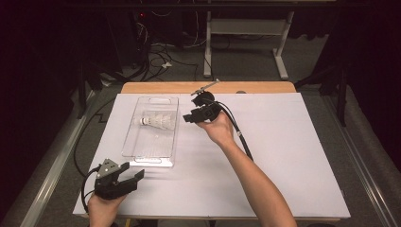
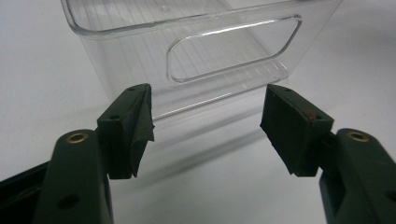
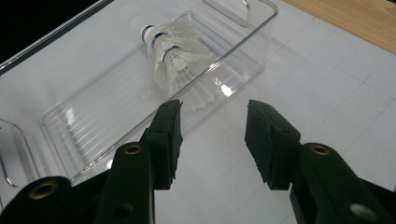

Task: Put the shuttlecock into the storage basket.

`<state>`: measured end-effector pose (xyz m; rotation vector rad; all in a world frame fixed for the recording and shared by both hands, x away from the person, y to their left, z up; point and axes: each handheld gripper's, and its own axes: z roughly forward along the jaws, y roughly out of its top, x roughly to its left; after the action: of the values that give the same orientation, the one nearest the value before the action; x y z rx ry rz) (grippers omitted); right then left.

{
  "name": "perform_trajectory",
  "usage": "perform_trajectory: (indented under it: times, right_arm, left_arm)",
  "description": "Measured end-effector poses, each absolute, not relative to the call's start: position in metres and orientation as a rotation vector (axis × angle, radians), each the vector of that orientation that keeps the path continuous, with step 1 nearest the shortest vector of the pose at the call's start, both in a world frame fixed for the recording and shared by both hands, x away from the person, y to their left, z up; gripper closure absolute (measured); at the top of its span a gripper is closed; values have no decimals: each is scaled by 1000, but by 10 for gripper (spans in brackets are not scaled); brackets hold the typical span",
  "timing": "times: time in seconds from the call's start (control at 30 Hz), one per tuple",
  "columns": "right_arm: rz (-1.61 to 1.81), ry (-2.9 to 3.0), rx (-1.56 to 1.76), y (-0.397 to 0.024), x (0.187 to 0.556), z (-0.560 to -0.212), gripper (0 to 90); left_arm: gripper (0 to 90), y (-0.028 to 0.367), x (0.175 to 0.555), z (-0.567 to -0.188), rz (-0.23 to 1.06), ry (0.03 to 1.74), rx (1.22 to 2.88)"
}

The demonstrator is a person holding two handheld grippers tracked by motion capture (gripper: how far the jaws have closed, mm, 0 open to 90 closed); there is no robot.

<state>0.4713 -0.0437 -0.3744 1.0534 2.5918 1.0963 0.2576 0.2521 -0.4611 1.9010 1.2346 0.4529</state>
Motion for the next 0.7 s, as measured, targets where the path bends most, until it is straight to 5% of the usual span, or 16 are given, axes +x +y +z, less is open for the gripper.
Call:
perform_trajectory:
  times: [0.7]
  right_arm:
    - [1100,2563,1070,-72,463,-376,560]
  left_arm:
    - [346,251,256,-461,451,1233,1902]
